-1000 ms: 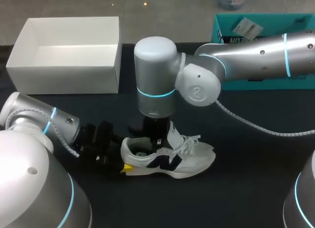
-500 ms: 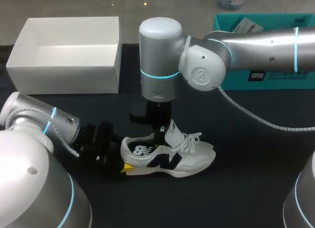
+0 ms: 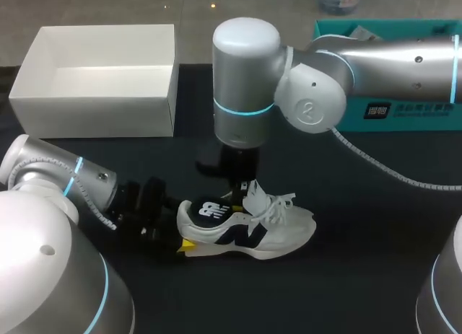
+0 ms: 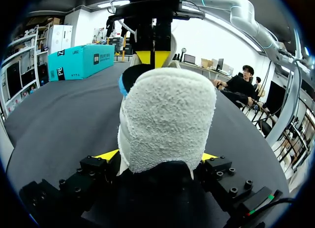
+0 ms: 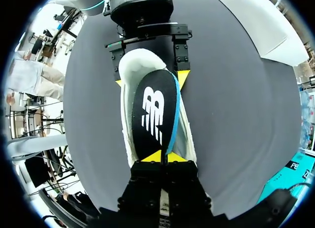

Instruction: Take the shoe out of the shoebox, open the shoe tongue, remove and reinsert the insole, then place the shoe into the shoebox

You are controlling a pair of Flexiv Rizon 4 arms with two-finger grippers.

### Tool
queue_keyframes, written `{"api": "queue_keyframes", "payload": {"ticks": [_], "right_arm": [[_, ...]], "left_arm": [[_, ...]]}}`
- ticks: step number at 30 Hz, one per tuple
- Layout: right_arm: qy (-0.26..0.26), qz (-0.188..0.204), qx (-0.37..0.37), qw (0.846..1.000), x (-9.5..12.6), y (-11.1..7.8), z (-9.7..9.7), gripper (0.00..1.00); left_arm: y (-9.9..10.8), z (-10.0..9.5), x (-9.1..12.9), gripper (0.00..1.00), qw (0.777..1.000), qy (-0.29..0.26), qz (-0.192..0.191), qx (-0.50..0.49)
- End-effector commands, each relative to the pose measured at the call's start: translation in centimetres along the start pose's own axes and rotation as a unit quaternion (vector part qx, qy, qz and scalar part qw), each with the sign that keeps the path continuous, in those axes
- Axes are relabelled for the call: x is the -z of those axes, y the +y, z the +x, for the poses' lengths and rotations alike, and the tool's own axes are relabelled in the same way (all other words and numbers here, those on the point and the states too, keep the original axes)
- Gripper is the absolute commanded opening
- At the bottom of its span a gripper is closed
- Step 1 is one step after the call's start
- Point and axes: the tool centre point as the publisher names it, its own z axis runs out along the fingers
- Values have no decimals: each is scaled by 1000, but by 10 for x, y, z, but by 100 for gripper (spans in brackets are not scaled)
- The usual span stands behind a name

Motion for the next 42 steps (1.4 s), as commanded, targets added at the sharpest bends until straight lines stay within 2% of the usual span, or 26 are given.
{"api": "queue_keyframes", "payload": {"ticks": [1, 6, 15, 20, 25, 29, 32, 35, 42], "right_arm": [[-10, -17, -3, 1000, 2, -14, 4, 0], [-15, -24, 2, 1000, 5, -12, -4, 0], [-34, -27, 39, 998, 17, 13, -26, 0], [-33, -34, 63, 997, 16, 23, -28, 0], [-21, -55, 74, 996, 5, 22, -24, 0], [-13, -64, 67, 996, -4, 18, -18, 6], [-9, -67, 59, 996, -8, 13, -14, 24], [-7, -68, 53, 996, -9, 9, -10, 36], [0, -67, 44, 997, -14, 3, -10, 37]], "left_arm": [[4, -2, -3, 0, 1000, 0, -1, 0], [4, -2, -3, 0, 1000, 0, -1, 0], [4, -2, -3, 0, 1000, 0, -1, 0], [4, -2, -3, 0, 1000, 0, -1, 0], [4, -2, -3, 0, 1000, 0, -1, 0], [4, -2, -3, 0, 1000, 0, -1, 0], [4, -2, -3, 0, 1000, 0, -1, 0], [4, -2, -3, 0, 1000, 0, -1, 0], [4, -2, -3, 0, 1000, 0, -1, 0]]}}
